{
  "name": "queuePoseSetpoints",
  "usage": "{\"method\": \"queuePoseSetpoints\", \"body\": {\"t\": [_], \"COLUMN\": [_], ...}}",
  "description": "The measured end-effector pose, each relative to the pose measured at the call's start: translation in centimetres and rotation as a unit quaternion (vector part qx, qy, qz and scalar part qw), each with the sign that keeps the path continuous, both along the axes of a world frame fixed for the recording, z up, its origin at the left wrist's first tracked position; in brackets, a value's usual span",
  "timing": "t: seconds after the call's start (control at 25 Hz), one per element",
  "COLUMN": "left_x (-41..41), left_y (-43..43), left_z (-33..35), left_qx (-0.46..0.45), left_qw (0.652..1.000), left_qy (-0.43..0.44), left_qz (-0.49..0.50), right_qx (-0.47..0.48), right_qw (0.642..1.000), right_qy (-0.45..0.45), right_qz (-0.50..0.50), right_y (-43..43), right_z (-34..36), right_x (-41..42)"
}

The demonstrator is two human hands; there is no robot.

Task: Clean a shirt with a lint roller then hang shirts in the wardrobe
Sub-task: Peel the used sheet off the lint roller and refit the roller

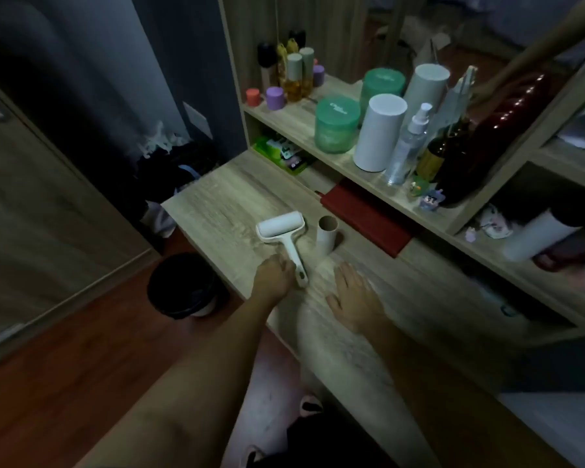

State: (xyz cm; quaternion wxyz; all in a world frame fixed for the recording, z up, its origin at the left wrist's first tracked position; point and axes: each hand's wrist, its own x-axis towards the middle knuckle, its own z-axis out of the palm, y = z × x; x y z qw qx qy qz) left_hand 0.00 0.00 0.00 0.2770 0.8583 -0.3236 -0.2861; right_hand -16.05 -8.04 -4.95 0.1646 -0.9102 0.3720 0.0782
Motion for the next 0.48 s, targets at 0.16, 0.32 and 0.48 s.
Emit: {"method": "queuePoseSetpoints", "body": {"t": [0.16, 0.32, 0.48], "left_x": [-0.3, -0.4, -0.7], "left_y": [-2.9, -4.6, -4.8], "left_z": [-1.5, -3.0, -3.8], "left_qx": [0.021, -0.011, -0.061], "left_qw": [0.994, 0.977, 0.969], "left_qy": [0.071, 0.142, 0.158], "left_qz": [0.087, 0.16, 0.181], "right_qx": [-0.025, -0.055, -0.059], "right_qw": [0.999, 0.996, 0.995], "right_qy": [-0.024, -0.056, -0.059], "right_qz": [-0.02, -0.045, -0.048], "right_y": [-1.3, -1.4, -1.5], "right_z": [-2.7, -4.1, -4.5], "right_x": [0.3, 0.0, 0.0]}}
